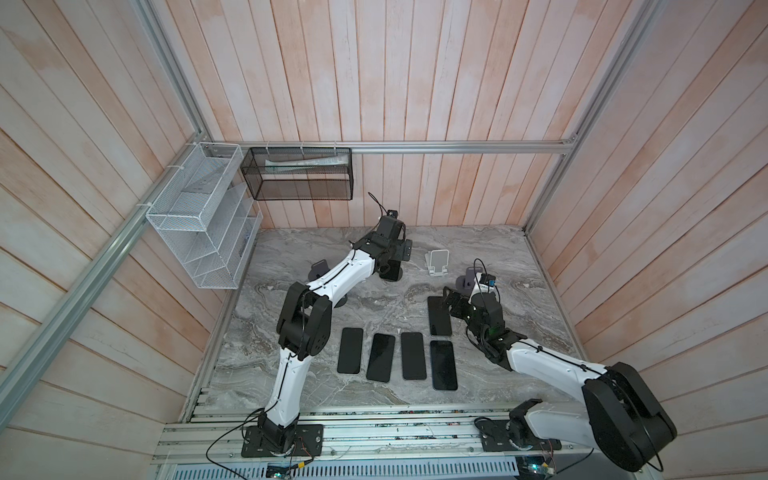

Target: Remove the phone from the phone stand

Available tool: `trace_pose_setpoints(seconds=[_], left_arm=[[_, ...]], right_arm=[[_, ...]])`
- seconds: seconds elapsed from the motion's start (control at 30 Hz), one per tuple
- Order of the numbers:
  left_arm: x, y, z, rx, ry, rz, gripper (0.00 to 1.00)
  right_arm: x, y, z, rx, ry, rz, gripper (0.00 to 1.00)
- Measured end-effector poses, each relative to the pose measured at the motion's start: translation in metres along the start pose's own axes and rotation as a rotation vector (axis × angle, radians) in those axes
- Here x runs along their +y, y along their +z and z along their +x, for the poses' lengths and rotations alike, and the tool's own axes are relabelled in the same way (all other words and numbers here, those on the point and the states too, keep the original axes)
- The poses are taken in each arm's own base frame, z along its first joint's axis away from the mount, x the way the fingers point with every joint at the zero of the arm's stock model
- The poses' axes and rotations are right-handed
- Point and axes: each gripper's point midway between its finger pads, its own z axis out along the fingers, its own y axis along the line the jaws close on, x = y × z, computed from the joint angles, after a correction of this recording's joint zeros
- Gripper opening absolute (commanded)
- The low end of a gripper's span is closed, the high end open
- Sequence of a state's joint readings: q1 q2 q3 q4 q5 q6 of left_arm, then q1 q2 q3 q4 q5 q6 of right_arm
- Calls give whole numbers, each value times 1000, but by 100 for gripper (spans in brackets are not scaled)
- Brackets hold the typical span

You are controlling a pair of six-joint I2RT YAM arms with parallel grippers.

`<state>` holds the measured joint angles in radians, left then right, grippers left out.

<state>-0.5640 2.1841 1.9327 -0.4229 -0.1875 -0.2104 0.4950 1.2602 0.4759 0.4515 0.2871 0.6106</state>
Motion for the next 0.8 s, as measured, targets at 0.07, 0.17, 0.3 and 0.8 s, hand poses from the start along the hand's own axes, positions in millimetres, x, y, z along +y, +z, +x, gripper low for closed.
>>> trace_pose_setpoints(seconds=[0.07,0.17,0.3,0.8], left_arm=[[0,0,0,-1,2,-3,100],[1,1,0,-2,8,-14,99],[1,2,2,0,14,-26,99],[0,18,19,36,42,-30,90]], right_arm=[[0,0,1,4,0,-1,94],[1,2,4,18,0,-8,94],[3,4,5,26,5,-12,94],[6,5,6,35,7,-20,92]])
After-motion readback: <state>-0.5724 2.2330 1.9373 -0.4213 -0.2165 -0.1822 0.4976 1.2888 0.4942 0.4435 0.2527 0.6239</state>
